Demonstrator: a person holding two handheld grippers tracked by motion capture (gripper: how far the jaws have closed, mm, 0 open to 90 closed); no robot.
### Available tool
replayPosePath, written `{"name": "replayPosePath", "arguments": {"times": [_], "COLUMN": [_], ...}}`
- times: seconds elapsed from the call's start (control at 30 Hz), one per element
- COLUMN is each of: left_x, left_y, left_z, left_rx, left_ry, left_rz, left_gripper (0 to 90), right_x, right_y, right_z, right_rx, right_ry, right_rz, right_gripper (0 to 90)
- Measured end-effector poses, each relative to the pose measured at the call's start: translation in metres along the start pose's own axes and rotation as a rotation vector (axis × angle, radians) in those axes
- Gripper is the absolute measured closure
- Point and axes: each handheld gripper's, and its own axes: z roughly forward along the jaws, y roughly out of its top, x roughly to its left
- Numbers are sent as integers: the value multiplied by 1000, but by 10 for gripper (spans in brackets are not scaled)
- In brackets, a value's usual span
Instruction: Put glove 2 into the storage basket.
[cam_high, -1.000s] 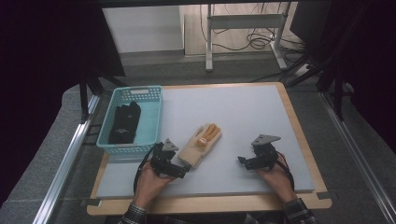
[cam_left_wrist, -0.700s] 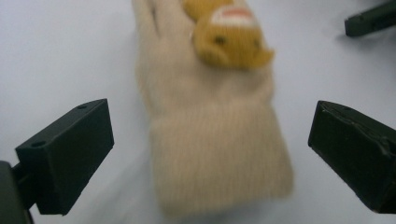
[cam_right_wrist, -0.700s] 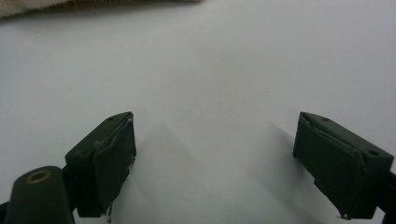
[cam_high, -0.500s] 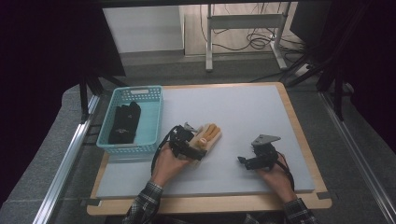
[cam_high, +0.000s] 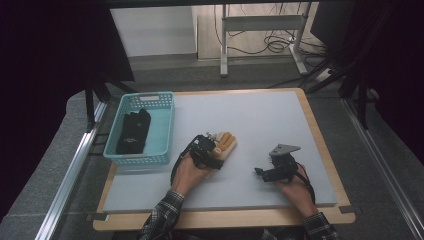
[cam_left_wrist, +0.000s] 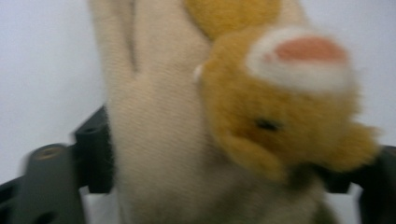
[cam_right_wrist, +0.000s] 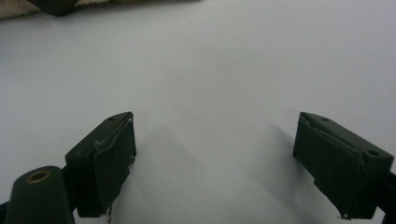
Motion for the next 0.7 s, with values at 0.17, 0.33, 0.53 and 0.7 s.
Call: {"name": "replayPosePath", "arguments": {"times": [0.17,0.33,0.53,0.7], "left_x": [5,7,14,22], "left_y": [-1,0,7,13], "left_z": [-5,-10,-23,-41], "left_rx": [-2,-24,-48,-78], "left_ry": [-1,-11,-4,-8], "left_rz": [-8,-3,-7,-16], "left_gripper": [462,570,625,749], "right_x": [0,0,0,0], "right_y": [0,0,0,0], "right_z": [0,0,0,0], "right_rx": [0,1,2,2], "right_ry": [0,0,1,1], "right_rz": [0,1,4,3], "right_gripper": [129,129,129,129]}}
